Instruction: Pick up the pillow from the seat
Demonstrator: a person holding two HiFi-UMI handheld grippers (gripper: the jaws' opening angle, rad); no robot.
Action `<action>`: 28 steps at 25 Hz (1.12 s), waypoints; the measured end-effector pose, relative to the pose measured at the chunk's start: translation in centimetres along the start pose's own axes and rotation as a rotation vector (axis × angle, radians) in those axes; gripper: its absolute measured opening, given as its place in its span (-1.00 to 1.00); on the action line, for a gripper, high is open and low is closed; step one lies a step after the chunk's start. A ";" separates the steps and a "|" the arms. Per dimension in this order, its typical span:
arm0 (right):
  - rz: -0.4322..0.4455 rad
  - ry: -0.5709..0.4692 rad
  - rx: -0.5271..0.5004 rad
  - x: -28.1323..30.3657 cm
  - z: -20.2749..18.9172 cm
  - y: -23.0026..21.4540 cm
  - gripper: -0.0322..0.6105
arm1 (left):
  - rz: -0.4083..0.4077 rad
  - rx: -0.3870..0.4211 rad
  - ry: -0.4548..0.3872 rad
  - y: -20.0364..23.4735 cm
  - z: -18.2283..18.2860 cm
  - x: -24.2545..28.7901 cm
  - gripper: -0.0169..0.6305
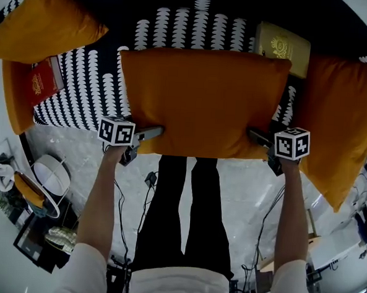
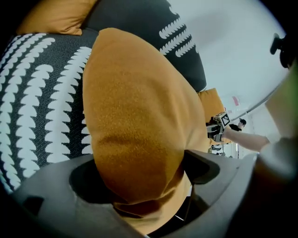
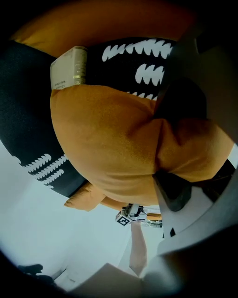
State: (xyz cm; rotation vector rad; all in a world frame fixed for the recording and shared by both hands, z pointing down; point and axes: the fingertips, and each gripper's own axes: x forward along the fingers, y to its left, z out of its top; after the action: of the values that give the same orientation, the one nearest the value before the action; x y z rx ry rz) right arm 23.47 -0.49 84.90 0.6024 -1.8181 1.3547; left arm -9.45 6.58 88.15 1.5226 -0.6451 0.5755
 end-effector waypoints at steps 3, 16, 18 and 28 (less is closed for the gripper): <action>0.012 -0.010 0.012 -0.4 0.0 0.4 0.06 | 0.018 0.007 -0.012 -0.7 0.2 -0.3 0.45; -0.005 -0.154 0.031 -3.7 1.0 3.5 -0.50 | 0.071 0.088 -0.084 -5.1 1.7 -4.3 -0.08; 0.000 -0.175 0.027 -4.2 1.0 4.1 -0.52 | 0.075 0.107 -0.099 -5.6 2.1 -5.2 -0.09; 0.023 -0.308 -0.027 -11.1 3.2 9.4 -0.52 | 0.098 0.188 -0.212 -11.9 3.6 -12.3 -0.09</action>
State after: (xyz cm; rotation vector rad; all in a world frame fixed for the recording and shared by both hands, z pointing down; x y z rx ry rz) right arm 21.96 -1.29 70.15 0.8136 -2.0890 1.3056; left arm -9.94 3.83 70.90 1.7509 -0.8509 0.5656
